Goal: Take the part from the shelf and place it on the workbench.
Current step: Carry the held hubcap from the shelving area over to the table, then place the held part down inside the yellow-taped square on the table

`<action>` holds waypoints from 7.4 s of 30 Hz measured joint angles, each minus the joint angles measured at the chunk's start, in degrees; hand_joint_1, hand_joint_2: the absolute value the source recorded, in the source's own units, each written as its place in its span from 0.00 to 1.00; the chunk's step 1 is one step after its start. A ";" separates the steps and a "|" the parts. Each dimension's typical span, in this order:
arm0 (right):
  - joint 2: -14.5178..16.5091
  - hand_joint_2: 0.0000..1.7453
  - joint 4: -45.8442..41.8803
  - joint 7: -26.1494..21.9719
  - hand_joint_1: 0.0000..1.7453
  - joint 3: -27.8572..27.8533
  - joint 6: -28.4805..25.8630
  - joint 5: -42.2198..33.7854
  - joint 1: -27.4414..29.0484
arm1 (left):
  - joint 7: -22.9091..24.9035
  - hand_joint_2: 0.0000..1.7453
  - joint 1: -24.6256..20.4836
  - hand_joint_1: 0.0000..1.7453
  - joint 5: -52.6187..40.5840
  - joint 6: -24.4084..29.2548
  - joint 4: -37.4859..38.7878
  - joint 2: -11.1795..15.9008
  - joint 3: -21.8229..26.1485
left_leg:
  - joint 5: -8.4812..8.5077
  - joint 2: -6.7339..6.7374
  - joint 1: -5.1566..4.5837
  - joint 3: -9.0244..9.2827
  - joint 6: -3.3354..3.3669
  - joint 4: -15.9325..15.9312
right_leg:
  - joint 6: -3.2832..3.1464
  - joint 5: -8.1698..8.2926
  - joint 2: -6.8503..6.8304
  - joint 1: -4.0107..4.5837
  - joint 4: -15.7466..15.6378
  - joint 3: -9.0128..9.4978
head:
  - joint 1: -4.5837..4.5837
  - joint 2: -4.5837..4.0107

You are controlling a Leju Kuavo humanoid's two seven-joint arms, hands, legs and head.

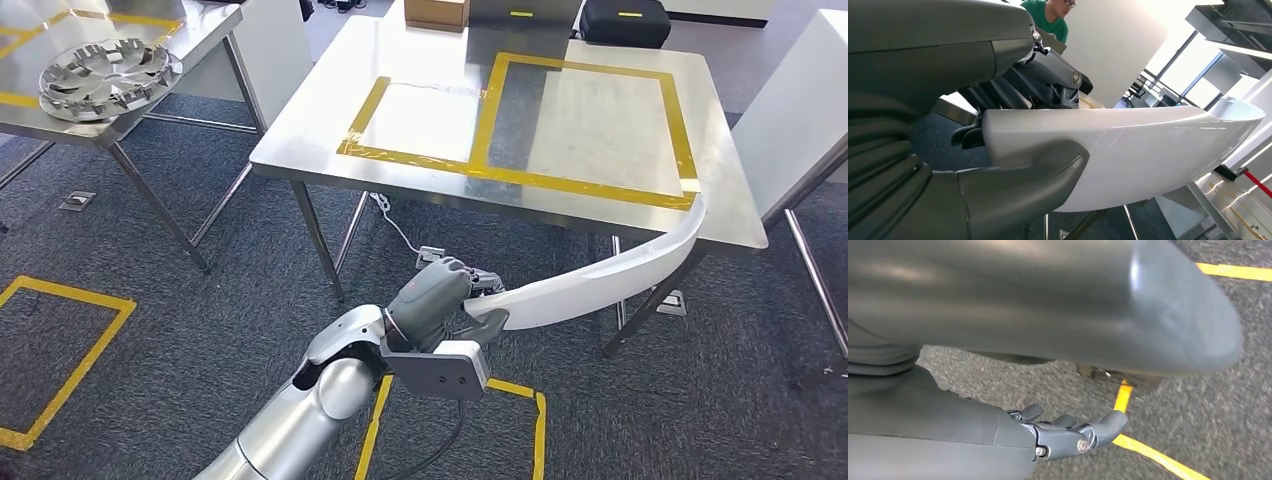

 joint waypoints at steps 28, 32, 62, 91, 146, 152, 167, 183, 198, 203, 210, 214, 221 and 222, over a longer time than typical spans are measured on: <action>0.54 0.00 0.08 0.36 0.00 0.07 0.02 -0.22 -0.25 | 0.60 1.00 -0.20 1.00 -0.52 -0.11 -0.98 0.55 -0.51 | 5.98 -0.05 -1.44 -9.55 1.57 2.92 | -2.40 -11.72 0.28 1.61 9.95 0.54 | -0.68 0.00; 0.48 0.00 0.08 0.24 0.00 0.07 0.02 -0.26 -0.35 | 0.28 1.00 -0.28 1.00 -0.46 -0.13 -0.90 0.56 -0.58 | 4.76 -0.32 -1.72 -8.28 1.10 3.21 | -3.57 -3.48 0.23 2.24 -2.67 4.57 | -0.54 0.00; 0.49 0.00 0.08 -0.23 0.00 0.07 0.19 -0.28 -0.13 | 0.12 1.00 0.03 1.00 0.04 -0.78 0.03 0.66 -0.93 | 2.15 -0.07 -0.39 -3.87 -0.27 1.16 | -1.01 -2.31 0.13 0.41 -2.01 3.01 | -0.01 0.00; 0.43 0.00 0.08 -0.21 0.00 0.07 0.23 -0.27 0.16 | -0.10 1.00 0.21 1.00 -0.23 -0.64 1.25 0.66 -1.46 | 2.42 -0.31 -1.73 -3.78 1.70 1.47 | -2.83 -10.23 0.16 1.91 5.24 0.70 | -0.69 0.00; 0.39 0.00 0.06 0.34 0.00 1.92 0.17 1.13 -0.98 | 15.65 1.00 -14.81 1.00 -46.21 44.52 38.63 0.52 4.24 | 4.66 0.19 -0.44 -7.16 -0.36 2.36 | -1.89 -3.86 0.05 1.01 -6.89 8.56 | -0.87 0.00; 0.50 0.00 0.06 0.36 0.00 1.91 0.17 0.48 -0.96 | 23.14 1.00 -15.54 1.00 -49.47 44.55 39.79 0.87 4.24 | 4.66 0.18 -0.44 -7.16 -0.36 2.36 | -1.90 -3.86 0.05 1.01 -6.88 8.55 | -0.87 0.00; 0.53 0.00 0.06 0.26 0.00 1.90 0.17 0.23 -1.03 | 36.72 1.00 -18.28 1.00 -49.41 44.86 41.10 3.60 -2.74 | 4.66 0.19 -0.44 -7.17 -0.37 2.36 | -1.91 -3.87 0.05 1.01 -6.86 8.52 | -0.87 0.00; 0.63 0.00 0.06 0.25 0.00 1.91 0.17 -0.04 -1.14 | 26.86 1.00 -18.28 0.50 -49.42 44.86 43.24 2.66 0.97 | 4.66 0.18 -0.44 -7.17 -0.37 2.36 | -1.92 -3.87 0.05 1.01 -6.84 8.52 | -0.87 0.00; 0.63 0.00 0.06 0.49 0.00 1.90 0.17 -0.11 -1.31 | 25.24 0.00 -18.23 0.00 -49.40 44.90 45.11 1.55 3.67 | 4.66 0.18 -0.44 -7.16 -0.37 2.36 | -1.93 -3.88 0.04 1.01 -6.84 8.52 | -0.87 0.00; 0.63 0.00 0.06 0.49 0.00 1.91 0.17 -0.09 -1.31 | 25.27 0.00 -18.26 0.00 -49.46 44.90 46.52 1.01 4.40 | 4.66 0.18 -0.44 -7.16 -0.37 2.36 | -1.93 -3.88 0.05 1.01 -6.84 8.52 | -0.87 0.00; 0.63 0.00 0.06 0.51 0.00 1.91 0.17 0.41 -1.42 | 25.78 0.00 -18.26 0.00 -49.51 44.91 46.76 0.87 4.57 | 4.66 0.18 -0.44 -7.17 -0.37 2.36 | -1.93 -3.88 0.04 1.01 -6.84 8.52 | -0.87 0.00; 0.63 0.00 0.06 0.71 0.00 2.04 0.17 0.69 -1.57 | 26.40 0.00 -18.26 0.00 -49.52 44.92 46.34 0.87 4.57 | 4.66 0.18 -0.44 -7.17 -0.37 2.36 | -1.93 -3.88 0.04 1.01 -6.84 8.52 | -0.87 0.00; 0.63 0.00 0.06 0.82 0.00 2.48 0.17 0.85 -1.74 | 26.33 0.00 -18.26 0.00 -49.53 44.94 46.20 0.87 4.57 | 4.66 0.18 -0.44 -7.17 -0.37 2.36 | -1.93 -3.88 0.04 1.01 -6.83 8.52 | -0.87 0.00; 0.63 0.00 0.06 0.82 0.00 2.49 0.17 0.85 -1.75 | 26.33 0.00 -18.26 0.00 -49.52 44.94 46.20 0.87 4.57 | 4.66 0.18 -0.44 -7.17 -0.37 2.36 | -1.93 -3.88 0.04 1.01 -6.83 8.52 | -0.87 0.00</action>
